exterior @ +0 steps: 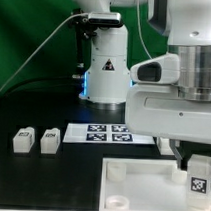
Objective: Assemble one leg
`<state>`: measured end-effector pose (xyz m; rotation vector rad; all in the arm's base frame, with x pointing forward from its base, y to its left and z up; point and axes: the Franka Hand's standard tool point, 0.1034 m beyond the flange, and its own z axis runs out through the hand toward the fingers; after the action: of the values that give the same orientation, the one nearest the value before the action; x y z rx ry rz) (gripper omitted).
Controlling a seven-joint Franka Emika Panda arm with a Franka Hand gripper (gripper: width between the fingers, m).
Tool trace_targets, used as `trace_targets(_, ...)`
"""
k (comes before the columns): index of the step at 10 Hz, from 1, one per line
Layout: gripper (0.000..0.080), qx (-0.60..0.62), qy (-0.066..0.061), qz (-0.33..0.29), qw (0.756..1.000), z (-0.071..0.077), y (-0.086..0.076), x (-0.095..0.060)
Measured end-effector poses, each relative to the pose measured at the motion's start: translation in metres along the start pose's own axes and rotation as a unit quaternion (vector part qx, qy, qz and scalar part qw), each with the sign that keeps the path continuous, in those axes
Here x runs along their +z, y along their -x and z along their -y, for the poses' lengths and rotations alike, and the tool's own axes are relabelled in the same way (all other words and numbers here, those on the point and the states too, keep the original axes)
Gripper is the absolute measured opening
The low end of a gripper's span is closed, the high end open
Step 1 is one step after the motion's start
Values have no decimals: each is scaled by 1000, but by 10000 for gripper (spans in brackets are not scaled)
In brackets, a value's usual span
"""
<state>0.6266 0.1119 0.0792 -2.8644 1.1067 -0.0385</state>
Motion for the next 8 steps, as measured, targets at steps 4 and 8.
trace_targets(4, 294, 390, -16, 29, 920, -3, -1, 1)
trace_targets(8, 294, 416, -11, 32, 909, -1, 2, 2)
